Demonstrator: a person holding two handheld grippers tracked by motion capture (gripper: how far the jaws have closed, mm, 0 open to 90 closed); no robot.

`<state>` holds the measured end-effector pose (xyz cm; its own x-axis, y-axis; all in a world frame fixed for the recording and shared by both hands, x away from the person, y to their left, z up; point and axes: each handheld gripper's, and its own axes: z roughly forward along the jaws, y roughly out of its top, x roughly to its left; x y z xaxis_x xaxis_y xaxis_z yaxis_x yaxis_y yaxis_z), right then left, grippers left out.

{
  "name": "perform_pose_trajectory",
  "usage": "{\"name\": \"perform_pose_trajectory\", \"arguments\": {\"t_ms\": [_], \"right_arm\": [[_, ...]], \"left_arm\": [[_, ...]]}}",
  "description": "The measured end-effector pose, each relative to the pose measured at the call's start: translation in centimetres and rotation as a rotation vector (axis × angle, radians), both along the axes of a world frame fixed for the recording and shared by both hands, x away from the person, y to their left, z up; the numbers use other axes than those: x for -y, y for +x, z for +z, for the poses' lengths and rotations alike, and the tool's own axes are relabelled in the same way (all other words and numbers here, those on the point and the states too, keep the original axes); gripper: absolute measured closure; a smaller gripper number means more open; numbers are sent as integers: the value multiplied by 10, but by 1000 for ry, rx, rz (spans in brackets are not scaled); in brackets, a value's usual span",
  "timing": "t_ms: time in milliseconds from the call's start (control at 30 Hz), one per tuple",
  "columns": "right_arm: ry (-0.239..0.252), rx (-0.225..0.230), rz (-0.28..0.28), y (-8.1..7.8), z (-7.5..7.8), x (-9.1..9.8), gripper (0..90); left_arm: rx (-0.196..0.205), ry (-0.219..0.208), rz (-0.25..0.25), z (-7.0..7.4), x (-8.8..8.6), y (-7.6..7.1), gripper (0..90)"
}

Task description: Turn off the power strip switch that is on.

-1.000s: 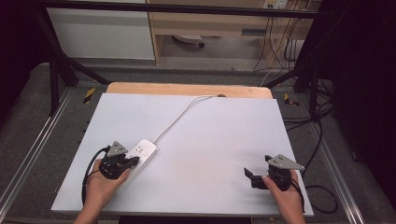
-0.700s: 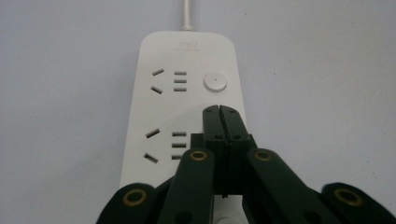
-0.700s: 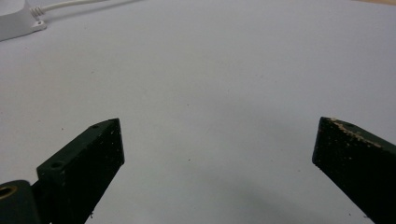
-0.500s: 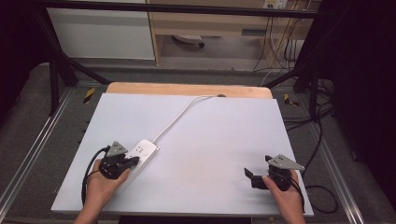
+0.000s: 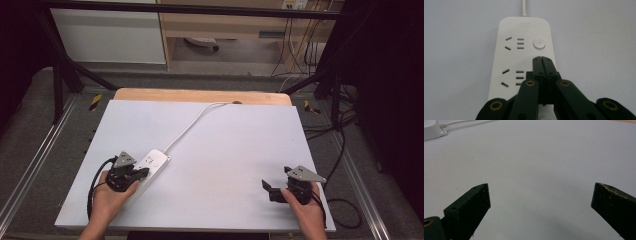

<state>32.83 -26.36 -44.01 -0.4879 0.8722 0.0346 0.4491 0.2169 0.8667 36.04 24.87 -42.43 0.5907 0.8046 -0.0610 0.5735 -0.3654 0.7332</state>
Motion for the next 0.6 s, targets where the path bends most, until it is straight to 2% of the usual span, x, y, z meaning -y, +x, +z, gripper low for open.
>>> {"name": "perform_pose_trajectory", "arguments": {"t_ms": [400,500,567,600], "right_arm": [[1,3,0,-1,1,1,29],[-3,4,2,0,1,1,29],[-1,0,2,-1,1,0,28],[-5,3,4,-1,1,-1,28]], "left_arm": [[-4,-18,5,-1,-1,0,900],[4,1,9,-1,-2,0,900],[-15,-36,17,-1,-4,1,900],[-38,-80,17,-2,-7,2,900]]}}
